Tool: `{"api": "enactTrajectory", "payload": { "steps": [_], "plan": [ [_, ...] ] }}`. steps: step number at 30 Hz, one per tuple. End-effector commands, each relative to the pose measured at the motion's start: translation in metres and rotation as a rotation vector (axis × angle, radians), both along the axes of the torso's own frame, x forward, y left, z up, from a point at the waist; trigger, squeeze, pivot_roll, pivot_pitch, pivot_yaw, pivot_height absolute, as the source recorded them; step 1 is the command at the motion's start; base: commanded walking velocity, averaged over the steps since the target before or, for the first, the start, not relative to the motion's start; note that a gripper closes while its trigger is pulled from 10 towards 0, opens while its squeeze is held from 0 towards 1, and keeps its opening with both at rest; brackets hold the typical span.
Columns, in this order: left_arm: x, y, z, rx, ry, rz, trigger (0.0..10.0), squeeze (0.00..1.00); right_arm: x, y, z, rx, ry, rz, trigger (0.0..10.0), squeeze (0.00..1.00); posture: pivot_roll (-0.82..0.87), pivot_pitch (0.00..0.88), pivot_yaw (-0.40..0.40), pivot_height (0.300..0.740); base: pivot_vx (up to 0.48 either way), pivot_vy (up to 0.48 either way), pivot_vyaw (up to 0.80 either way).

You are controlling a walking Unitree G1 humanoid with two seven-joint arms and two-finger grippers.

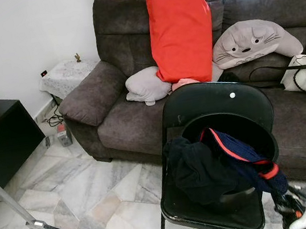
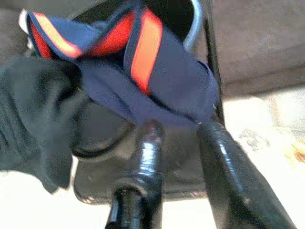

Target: Hang hanger

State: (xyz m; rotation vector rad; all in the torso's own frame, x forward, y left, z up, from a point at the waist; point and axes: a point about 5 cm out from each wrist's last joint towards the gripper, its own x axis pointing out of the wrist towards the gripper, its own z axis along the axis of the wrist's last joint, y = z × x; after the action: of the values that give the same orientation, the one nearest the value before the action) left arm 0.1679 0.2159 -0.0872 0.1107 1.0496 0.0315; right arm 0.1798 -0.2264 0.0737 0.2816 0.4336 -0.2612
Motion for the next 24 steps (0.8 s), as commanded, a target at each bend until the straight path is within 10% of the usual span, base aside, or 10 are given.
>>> {"api": "enactTrajectory", "payload": {
  "steps": [1, 7, 14, 21, 22, 23, 24],
  "plan": [
    [-0.003, 0.003, 0.000, 0.012, 0.008, -0.012, 10.0, 0.00, -0.002, 0.001, 0.006, -0.007, -0.023, 0.006, 10.0, 1.00, -0.15, 0.000, 0.047, 0.740, 0.000, 0.000, 0.00],
    [-0.002, 0.004, 0.000, 0.015, 0.008, -0.019, 10.0, 0.00, 0.002, 0.006, 0.025, -0.063, -0.162, 0.051, 10.0, 1.00, -0.16, 0.000, 0.053, 0.740, 0.000, 0.000, 0.00],
    [-0.001, 0.005, 0.001, 0.016, 0.004, -0.018, 10.0, 0.00, 0.043, 0.007, 0.066, -0.062, -0.372, -0.003, 10.0, 1.00, -0.16, 0.000, 0.064, 0.740, 0.000, 0.000, 0.00],
    [0.000, 0.005, 0.001, 0.017, 0.004, -0.015, 10.0, 0.00, 0.059, 0.002, 0.052, -0.076, -0.189, -0.133, 10.0, 1.00, -0.15, 0.000, 0.067, 0.740, 0.000, 0.000, 0.00],
    [0.000, 0.005, 0.001, 0.016, 0.004, -0.013, 10.0, 0.00, 0.059, 0.004, 0.051, -0.049, -0.178, -0.150, 10.0, 0.82, -0.14, 0.000, 0.064, 0.740, 0.000, 0.000, 0.00],
    [0.000, 0.005, 0.001, 0.017, 0.003, -0.011, 10.0, 0.00, 0.056, 0.007, 0.051, -0.033, -0.143, -0.164, 10.0, 0.00, -0.14, 0.003, 0.067, 0.740, 0.000, 0.000, 0.00],
    [0.000, 0.005, 0.001, 0.017, 0.003, -0.011, 10.0, 0.00, 0.056, 0.007, 0.051, -0.033, -0.143, -0.164, 10.0, 0.00, -0.14, 0.003, 0.067, 0.740, 0.000, 0.000, 0.00]
  ]
}}
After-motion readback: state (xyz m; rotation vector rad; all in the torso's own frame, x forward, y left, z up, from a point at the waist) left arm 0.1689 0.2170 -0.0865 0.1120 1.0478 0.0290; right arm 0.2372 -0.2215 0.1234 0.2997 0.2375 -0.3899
